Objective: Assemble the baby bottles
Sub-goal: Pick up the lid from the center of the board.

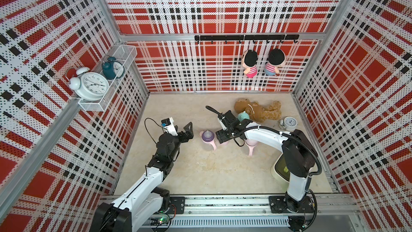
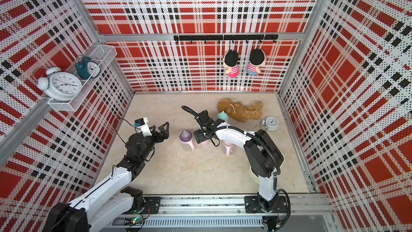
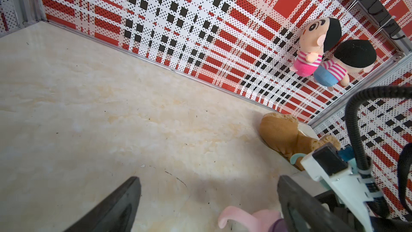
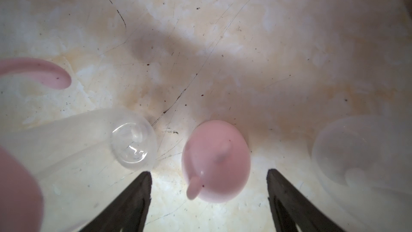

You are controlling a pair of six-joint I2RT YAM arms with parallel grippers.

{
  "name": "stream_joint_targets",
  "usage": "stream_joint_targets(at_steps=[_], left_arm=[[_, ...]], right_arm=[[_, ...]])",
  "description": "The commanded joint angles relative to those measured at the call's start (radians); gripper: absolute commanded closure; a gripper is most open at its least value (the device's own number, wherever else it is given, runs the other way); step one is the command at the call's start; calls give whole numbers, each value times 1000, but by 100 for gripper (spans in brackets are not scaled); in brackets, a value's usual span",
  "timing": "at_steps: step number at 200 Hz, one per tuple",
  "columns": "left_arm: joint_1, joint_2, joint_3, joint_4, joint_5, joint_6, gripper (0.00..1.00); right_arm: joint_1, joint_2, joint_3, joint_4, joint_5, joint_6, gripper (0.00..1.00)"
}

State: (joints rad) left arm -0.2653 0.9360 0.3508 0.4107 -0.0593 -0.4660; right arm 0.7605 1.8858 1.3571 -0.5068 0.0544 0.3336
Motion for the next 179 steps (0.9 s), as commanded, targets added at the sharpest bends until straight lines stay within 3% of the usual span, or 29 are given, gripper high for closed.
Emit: stream_joint_targets(at_steps=[1,115,179], left_arm=[[9,2,10,-9,9,-1,2],[8,19,7,7,27,-5,2],[9,18,5,7,27,-2,2]], right_arm=[[-6,36,14,19,-3,29,17],[-6,132,4,35,8,50,24],[-6,114,-6,42,45,36,31]])
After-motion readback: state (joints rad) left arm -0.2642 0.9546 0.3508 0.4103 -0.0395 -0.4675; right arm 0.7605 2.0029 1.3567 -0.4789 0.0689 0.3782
